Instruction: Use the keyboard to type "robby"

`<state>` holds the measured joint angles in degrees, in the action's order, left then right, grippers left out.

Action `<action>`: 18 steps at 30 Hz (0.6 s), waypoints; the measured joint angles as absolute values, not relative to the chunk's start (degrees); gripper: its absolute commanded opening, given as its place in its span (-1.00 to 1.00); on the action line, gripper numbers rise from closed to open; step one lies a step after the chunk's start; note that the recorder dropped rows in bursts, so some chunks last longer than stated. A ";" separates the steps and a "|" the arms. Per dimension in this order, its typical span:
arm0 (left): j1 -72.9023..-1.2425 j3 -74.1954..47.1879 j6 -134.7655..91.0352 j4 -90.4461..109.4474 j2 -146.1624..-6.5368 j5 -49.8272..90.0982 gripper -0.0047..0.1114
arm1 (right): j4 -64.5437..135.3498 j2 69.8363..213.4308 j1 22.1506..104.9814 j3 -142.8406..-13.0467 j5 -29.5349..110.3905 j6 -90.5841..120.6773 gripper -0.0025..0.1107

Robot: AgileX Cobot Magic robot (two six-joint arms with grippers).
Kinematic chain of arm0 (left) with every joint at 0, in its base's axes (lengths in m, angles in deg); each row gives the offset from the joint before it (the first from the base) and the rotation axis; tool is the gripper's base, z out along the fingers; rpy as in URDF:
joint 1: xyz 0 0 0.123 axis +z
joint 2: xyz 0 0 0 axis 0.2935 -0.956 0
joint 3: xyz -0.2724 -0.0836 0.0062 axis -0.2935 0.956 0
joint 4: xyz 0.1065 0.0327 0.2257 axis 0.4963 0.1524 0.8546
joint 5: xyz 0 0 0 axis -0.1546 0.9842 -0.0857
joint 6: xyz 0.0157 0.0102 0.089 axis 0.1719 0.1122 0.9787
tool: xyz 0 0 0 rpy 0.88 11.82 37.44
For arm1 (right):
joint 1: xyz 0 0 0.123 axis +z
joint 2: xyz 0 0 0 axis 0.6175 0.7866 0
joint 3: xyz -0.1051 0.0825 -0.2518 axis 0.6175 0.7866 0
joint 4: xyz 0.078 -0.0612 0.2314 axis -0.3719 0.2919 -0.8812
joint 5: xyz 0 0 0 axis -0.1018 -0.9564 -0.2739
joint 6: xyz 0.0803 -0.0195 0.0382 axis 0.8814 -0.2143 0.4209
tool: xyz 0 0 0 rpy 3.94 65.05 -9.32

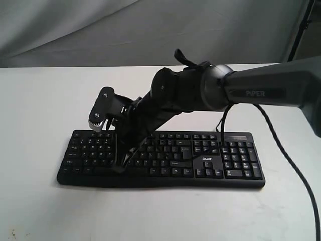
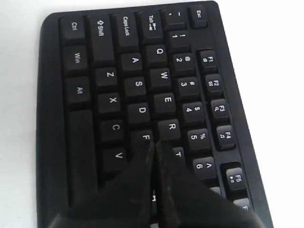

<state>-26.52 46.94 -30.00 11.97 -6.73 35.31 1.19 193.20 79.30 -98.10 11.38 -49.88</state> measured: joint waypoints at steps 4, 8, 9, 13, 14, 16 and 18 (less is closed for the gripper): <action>-26.52 46.94 -30.00 11.97 -6.73 35.31 -0.92 | 1.33 193.31 78.71 -98.10 11.94 -49.88 -0.96; -26.52 46.94 -30.00 11.97 -6.73 35.31 -0.92 | 1.33 193.51 77.45 -98.10 12.17 -49.88 -0.96; -26.52 46.94 -30.00 11.97 -6.73 35.31 -0.92 | 1.33 193.77 77.33 -98.26 12.17 -49.88 -0.96; -26.52 46.94 -30.00 11.97 -6.73 35.31 -0.92 | 0.75 195.88 76.66 -102.22 9.12 -49.88 -0.96; -26.52 46.94 -30.00 11.97 -6.73 35.31 -0.92 | 0.64 196.55 76.42 -103.35 8.29 -49.88 -0.96; -26.52 46.94 -30.00 11.97 -6.73 35.31 -0.92 | 0.31 197.61 76.42 -104.69 6.98 -49.88 -0.96; -26.52 46.94 -30.00 11.97 -6.73 35.31 -0.92 | 0.27 198.11 76.42 -105.17 6.20 -49.88 -0.96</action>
<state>-26.52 46.94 -30.00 11.97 -6.73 35.31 0.27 198.11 76.42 -105.17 6.20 -49.88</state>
